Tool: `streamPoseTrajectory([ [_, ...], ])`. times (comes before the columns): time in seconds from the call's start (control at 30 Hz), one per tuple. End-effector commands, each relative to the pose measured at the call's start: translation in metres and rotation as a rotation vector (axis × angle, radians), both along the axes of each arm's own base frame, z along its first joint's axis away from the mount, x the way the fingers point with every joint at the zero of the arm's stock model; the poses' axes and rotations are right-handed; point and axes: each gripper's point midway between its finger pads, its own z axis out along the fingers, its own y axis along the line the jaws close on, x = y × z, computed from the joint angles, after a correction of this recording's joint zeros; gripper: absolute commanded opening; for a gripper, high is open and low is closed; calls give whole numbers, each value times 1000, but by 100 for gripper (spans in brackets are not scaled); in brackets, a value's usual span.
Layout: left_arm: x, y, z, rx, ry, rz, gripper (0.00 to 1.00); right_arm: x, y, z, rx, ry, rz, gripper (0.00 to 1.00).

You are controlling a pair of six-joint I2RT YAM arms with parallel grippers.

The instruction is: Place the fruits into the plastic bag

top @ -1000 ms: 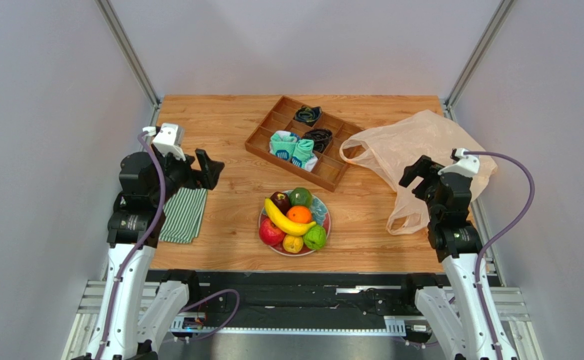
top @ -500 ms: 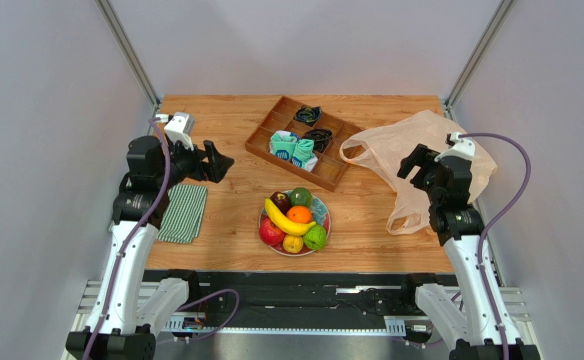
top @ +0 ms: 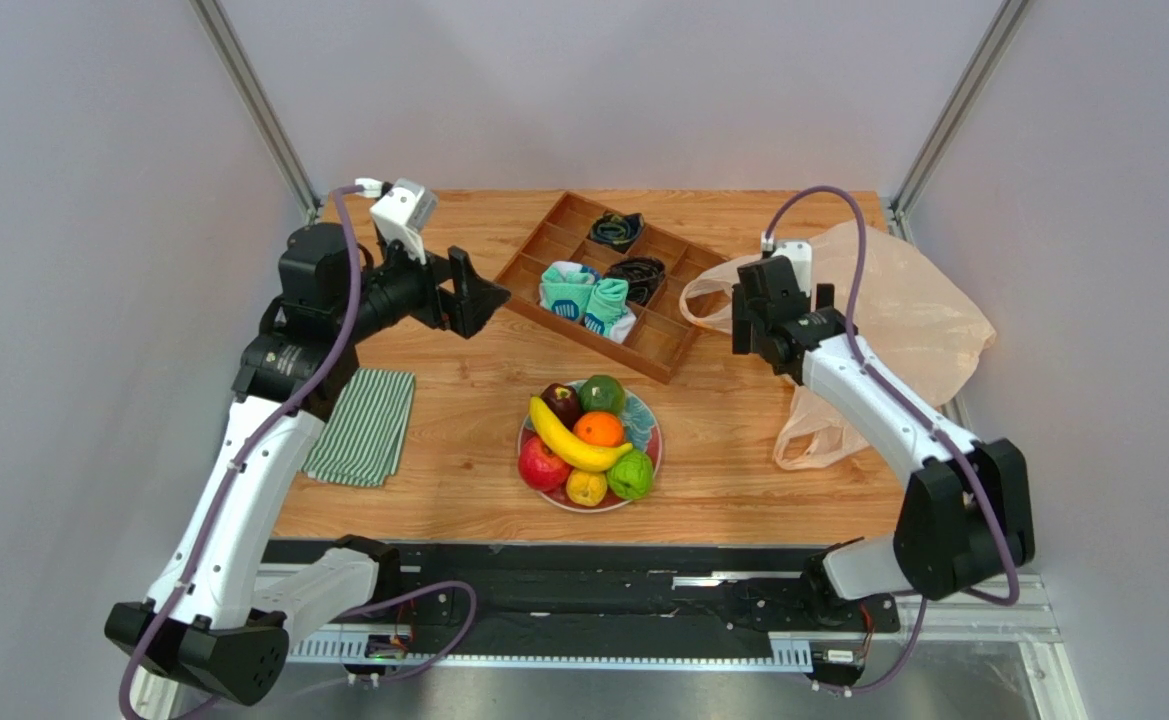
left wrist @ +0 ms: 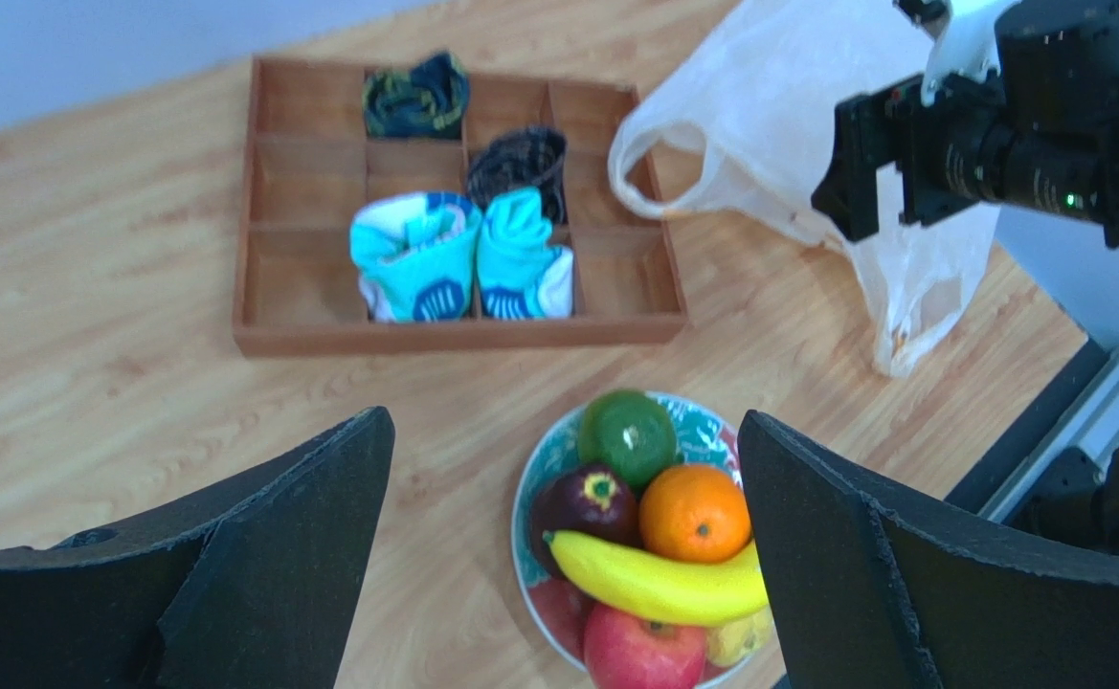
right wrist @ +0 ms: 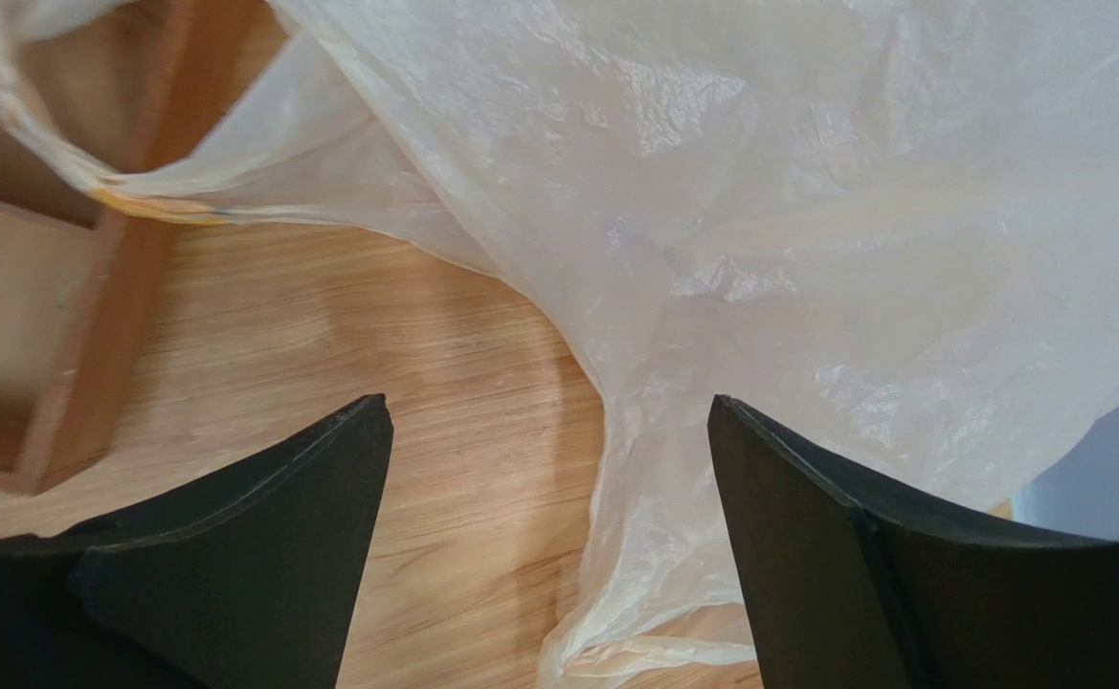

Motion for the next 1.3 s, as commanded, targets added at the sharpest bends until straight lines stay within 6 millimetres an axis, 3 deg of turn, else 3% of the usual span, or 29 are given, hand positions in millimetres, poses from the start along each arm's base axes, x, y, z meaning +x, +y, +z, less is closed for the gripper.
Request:
streamPoseTrajectory([
  [0.0, 0, -1, -33, 23, 72, -12, 99, 15, -16, -9, -127, 29, -55, 88],
  [0.13, 0, 3, -34, 37, 58, 11, 99, 25, -9, -36, -141, 83, -29, 88],
  [0.33, 3, 8, -39, 56, 65, 37, 99, 41, -12, -58, -187, 76, -47, 88],
  [0.63, 4, 6, -43, 60, 85, 24, 99, 66, -14, -70, -236, 13, -96, 86],
  [0.93, 4, 6, -44, 62, 87, 25, 99, 77, -21, -88, -320, 28, -111, 79],
  [1.1, 5, 5, -46, 62, 92, 22, 99, 80, -28, -98, -367, 60, -111, 66],
  [1.2, 5, 5, -47, 62, 96, 21, 99, 80, -35, -103, -372, 74, -117, 44],
  [1.23, 5, 5, -47, 61, 96, 19, 99, 81, -36, -102, -373, 70, -116, 29],
  [1.27, 5, 5, -47, 63, 96, 19, 99, 80, -36, -100, -374, 66, -114, 23],
])
